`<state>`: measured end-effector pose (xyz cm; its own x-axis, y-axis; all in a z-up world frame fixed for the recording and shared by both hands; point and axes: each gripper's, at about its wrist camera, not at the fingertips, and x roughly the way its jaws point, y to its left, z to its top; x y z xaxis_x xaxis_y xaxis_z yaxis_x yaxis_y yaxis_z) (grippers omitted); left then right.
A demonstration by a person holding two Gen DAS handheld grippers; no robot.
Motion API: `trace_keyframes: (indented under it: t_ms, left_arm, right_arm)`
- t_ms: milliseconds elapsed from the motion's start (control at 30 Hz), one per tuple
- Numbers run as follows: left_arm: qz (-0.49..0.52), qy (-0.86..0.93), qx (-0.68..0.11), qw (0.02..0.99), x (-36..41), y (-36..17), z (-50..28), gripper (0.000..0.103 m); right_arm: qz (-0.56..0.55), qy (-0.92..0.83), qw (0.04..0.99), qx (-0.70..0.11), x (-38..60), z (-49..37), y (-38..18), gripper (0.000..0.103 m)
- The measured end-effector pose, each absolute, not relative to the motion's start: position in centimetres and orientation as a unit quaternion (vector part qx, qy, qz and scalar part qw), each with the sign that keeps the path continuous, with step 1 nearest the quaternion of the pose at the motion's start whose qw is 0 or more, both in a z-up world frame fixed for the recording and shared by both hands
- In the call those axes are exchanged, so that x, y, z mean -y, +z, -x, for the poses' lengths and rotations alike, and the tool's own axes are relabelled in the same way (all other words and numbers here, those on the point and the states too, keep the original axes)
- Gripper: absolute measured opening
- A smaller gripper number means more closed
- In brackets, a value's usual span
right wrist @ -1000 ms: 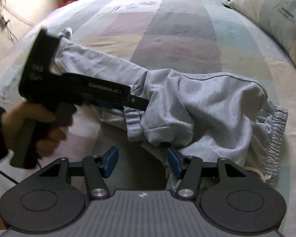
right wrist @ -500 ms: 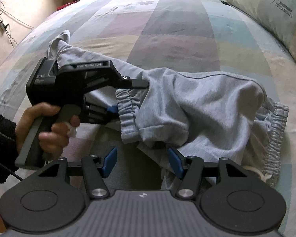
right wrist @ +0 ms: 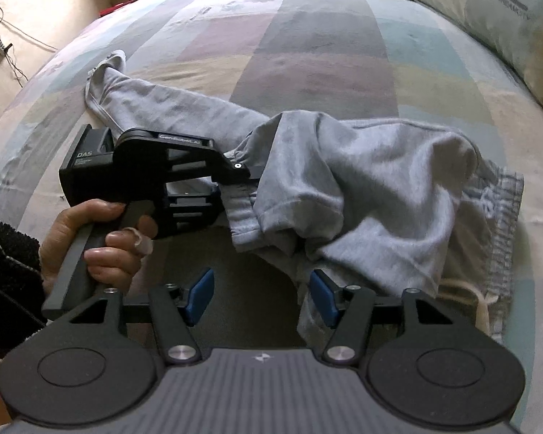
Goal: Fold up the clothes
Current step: 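Pull the cuff with the left gripper to straighten the leg, then open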
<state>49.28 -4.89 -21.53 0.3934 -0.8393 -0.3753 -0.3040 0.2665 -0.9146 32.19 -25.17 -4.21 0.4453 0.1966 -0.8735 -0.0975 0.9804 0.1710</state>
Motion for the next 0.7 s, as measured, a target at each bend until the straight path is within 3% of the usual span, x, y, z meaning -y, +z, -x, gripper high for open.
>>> trace_keyframes:
  t_ms: [300, 700]
  left_arm:
    - [0.443, -0.205, -0.535, 0.690, 1.6, -14.4, -48.4, 0.008]
    - [0.309, -0.046, -0.592, 0.743, -16.2, -6.6, -40.4, 0.008]
  right_arm:
    - [-0.038, 0.082, 0.854, -0.512, 25.0, -31.0, -3.0, 0.065]
    - [-0.041, 0.088, 0.852, -0.514, 23.0, -30.0, -2.2, 0.065]
